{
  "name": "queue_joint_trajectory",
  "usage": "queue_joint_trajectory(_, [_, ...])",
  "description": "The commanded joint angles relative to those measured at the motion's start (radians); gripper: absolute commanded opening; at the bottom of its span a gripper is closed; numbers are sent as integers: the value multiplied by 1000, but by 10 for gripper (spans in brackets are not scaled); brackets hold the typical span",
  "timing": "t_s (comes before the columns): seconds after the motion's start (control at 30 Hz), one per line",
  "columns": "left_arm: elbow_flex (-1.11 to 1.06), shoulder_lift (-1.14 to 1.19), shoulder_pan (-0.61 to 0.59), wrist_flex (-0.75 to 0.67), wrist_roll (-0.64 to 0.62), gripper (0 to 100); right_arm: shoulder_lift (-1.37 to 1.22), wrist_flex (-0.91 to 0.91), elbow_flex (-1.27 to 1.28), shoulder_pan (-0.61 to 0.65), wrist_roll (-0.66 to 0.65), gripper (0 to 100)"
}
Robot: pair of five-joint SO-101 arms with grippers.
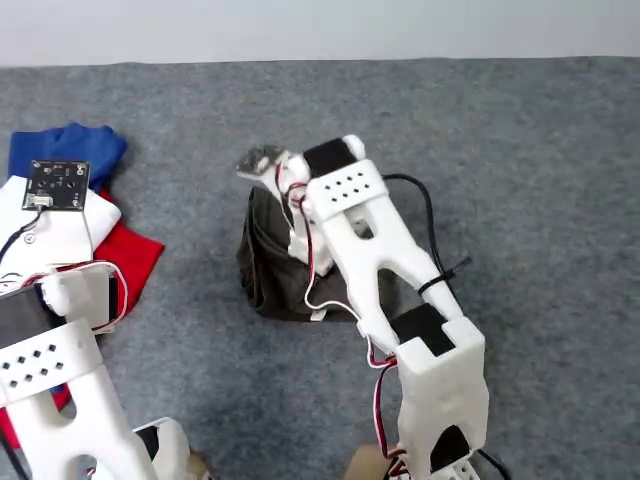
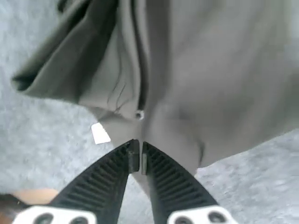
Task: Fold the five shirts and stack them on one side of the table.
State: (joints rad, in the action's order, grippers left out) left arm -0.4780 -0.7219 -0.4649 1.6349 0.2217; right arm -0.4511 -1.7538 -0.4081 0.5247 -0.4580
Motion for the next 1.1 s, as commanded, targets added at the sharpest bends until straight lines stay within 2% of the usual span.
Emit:
queue_joint_trajectory(0.0, [10, -18, 6, -17, 0, 4, 53, 8, 23, -7, -11, 10])
queue_joint_trajectory(0.1, [10, -18, 6, -17, 0, 4, 4, 25, 25, 19, -8, 10])
queue_joint_trajectory(0.33, [12, -18, 6, -12, 0, 4, -2, 25, 25, 252, -5, 10])
queue_joint_trajectory(0.47, [12, -20, 5, -11, 0, 4, 15, 10, -35, 285, -5, 10])
queue_joint_trajectory(0.53, [12, -20, 5, -11, 0, 4, 35, -30, -92, 272, -5, 10])
queue_joint_trajectory(0.73, [13, -20, 5, -14, 0, 4, 76, -39, -126, 130, -12, 10])
queue_joint_trajectory(0.97, [13, -20, 0, -14, 0, 4, -21, 13, -126, -12, -66, 10])
queue_joint_trajectory(1.07, [13, -20, 0, -12, 0, 4, -82, 45, -126, -15, -66, 10])
